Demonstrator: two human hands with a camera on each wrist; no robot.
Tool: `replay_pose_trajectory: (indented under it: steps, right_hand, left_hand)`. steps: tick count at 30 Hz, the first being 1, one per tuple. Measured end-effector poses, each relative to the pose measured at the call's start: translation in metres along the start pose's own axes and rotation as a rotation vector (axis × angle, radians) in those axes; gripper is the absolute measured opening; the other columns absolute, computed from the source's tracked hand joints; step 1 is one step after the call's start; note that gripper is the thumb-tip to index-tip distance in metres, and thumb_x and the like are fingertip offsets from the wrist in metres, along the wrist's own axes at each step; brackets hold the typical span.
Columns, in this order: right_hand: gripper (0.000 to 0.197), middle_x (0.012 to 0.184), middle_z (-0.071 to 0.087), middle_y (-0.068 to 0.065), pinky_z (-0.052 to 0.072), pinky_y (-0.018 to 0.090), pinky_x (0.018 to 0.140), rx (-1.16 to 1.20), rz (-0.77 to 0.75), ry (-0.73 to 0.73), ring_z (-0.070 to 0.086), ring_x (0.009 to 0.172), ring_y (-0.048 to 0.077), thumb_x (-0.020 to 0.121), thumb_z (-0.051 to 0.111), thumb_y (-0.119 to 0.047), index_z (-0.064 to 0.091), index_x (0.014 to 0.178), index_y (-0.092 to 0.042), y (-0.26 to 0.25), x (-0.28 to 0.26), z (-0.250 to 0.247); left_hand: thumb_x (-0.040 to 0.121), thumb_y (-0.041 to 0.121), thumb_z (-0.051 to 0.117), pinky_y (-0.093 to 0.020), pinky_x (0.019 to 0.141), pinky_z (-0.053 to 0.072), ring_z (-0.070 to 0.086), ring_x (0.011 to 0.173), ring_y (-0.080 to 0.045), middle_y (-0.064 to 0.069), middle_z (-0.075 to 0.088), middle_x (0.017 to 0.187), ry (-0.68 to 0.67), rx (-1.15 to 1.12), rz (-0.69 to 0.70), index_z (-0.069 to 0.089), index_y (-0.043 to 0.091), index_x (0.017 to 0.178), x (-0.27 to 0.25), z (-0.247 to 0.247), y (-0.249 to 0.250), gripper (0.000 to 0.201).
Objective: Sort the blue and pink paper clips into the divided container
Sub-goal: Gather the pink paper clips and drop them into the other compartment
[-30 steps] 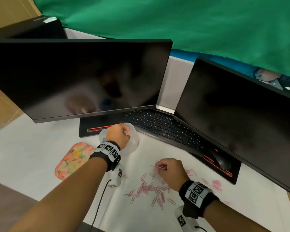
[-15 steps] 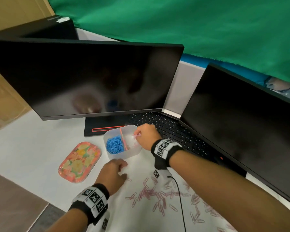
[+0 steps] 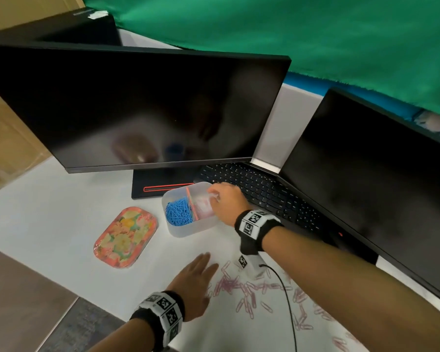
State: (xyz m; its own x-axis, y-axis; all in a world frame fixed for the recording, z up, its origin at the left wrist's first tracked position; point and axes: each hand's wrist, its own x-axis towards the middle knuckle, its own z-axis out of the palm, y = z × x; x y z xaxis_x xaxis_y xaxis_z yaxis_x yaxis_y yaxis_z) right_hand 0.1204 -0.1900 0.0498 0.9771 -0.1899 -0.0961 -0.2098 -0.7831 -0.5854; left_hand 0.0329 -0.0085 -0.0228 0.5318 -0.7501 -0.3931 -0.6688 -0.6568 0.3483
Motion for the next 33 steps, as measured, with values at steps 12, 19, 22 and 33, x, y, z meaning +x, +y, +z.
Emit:
replay_pose_trajectory:
  steps: [12, 19, 22, 33]
  right_hand:
    - [0.055, 0.16, 0.012, 0.0, 0.009, 0.028, 0.12, -0.164, -0.026, -0.339, 0.01, 0.147, 0.015, 0.096, 0.038, -0.01, 0.024, 0.15, -0.017, 0.081, -0.147, 0.052]
    - [0.056, 0.16, 0.011, -0.006, 0.002, 0.019, 0.117, -0.102, -0.152, -0.408, 0.007, 0.146, 0.006, 0.096, 0.036, -0.011, 0.023, 0.15, -0.019, 0.088, -0.196, 0.048]
    - [0.062, 0.159, 0.005, -0.012, 0.009, 0.022, 0.117, -0.088, 0.009, -0.245, 0.004, 0.146, 0.005, 0.095, 0.039, -0.011, 0.015, 0.151, -0.026, 0.106, -0.192, 0.027]
    - [0.069, 0.16, -0.007, -0.002, -0.003, 0.025, 0.116, -0.175, 0.109, -0.396, -0.006, 0.147, 0.016, 0.093, 0.037, -0.004, 0.002, 0.152, -0.014, 0.105, -0.193, 0.028]
  left_hand:
    - [0.092, 0.033, 0.048, -0.027, 0.115, -0.004, -0.005, 0.148, -0.025, -0.01, -0.007, 0.16, 0.113, -0.037, -0.083, 0.001, 0.016, 0.153, 0.005, -0.003, 0.0, 0.078]
    - [0.091, 0.025, 0.04, -0.035, 0.113, -0.011, -0.008, 0.147, -0.03, -0.011, -0.02, 0.153, -0.061, 0.092, 0.143, 0.004, 0.008, 0.152, -0.005, 0.008, -0.001, 0.073]
    - [0.094, 0.024, 0.038, -0.026, 0.116, -0.005, -0.006, 0.148, -0.017, -0.005, -0.007, 0.161, -0.096, 0.059, 0.232, 0.003, 0.015, 0.153, -0.004, 0.008, 0.003, 0.069]
    - [0.095, 0.027, 0.044, -0.023, 0.115, 0.012, -0.001, 0.148, -0.017, -0.005, -0.009, 0.161, -0.071, 0.016, 0.06, 0.001, 0.015, 0.153, -0.024, -0.001, 0.006, 0.074]
